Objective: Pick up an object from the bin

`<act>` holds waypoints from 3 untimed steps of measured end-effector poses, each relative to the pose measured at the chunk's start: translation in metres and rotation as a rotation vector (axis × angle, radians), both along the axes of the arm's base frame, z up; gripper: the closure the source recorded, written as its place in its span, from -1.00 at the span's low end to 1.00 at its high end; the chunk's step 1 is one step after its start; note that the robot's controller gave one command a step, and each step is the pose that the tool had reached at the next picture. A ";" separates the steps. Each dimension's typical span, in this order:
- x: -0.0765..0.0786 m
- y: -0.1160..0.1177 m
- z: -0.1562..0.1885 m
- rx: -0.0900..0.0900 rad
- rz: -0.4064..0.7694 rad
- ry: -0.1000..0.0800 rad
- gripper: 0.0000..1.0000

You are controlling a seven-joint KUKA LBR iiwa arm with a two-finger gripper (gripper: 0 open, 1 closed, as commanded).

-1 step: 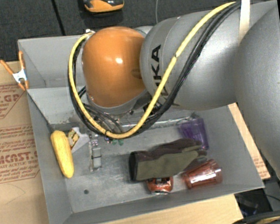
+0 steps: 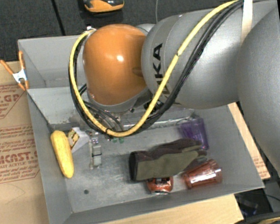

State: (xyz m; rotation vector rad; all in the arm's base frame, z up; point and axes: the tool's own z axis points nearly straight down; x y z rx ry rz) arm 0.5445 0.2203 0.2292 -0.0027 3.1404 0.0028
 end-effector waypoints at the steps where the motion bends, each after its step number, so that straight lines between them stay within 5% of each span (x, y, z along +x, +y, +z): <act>1: 0.023 0.011 -0.036 0.003 0.031 -0.011 -1.00; 2: 0.044 0.009 -0.096 0.001 0.018 -0.002 -1.00; 3: 0.038 -0.009 -0.131 0.011 0.023 -0.023 -1.00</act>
Offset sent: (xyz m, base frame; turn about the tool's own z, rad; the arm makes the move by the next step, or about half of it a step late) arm 0.0473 0.0055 -0.1016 -0.0109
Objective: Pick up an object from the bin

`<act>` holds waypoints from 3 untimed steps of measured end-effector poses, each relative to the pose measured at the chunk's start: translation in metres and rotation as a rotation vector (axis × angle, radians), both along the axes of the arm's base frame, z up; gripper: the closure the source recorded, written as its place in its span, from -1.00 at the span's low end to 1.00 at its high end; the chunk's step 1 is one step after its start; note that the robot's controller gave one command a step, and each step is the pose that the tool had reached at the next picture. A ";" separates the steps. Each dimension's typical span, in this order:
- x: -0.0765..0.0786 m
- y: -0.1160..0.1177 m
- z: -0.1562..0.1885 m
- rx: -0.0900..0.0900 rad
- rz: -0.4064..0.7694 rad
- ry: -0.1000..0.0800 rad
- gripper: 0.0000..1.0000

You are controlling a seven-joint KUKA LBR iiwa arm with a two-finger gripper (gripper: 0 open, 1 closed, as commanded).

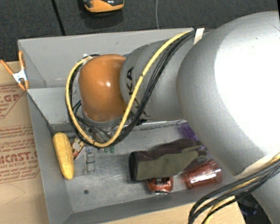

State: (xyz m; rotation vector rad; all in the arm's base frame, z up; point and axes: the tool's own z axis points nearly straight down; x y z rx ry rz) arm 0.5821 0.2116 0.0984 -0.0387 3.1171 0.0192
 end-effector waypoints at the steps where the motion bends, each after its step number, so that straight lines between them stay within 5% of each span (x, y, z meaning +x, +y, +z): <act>1: 0.019 0.031 -0.010 -0.015 0.367 -0.019 1.00; 3: 0.014 0.025 -0.007 -0.012 0.369 -0.016 1.00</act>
Offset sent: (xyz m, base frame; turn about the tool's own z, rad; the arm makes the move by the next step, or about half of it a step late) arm 0.0000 0.0000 0.0000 0.0000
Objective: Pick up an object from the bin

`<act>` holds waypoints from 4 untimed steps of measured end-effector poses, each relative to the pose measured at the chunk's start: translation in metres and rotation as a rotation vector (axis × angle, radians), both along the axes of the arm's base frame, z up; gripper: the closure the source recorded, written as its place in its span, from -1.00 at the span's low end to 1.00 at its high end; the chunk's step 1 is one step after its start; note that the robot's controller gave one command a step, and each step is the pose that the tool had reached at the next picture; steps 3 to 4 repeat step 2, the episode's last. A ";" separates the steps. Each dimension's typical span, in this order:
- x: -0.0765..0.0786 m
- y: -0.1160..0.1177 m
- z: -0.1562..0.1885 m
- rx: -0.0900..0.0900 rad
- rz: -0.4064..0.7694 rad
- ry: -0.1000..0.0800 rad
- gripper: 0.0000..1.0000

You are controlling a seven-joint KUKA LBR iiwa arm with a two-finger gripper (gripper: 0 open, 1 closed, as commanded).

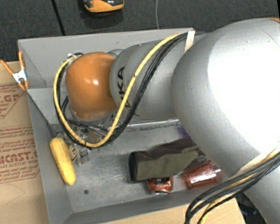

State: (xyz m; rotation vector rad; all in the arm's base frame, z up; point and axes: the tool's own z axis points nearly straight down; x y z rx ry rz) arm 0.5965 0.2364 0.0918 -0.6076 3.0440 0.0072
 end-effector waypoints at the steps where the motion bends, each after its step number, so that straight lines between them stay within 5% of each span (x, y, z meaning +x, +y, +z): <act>1: -0.007 -0.003 0.046 -0.013 0.045 0.036 1.00; 2: -0.015 0.005 0.145 -0.010 0.055 0.033 1.00; 4: -0.015 0.005 0.145 -0.010 0.055 0.033 1.00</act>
Offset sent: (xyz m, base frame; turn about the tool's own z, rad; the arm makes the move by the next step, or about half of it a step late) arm -0.0156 0.0039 0.1449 -0.0547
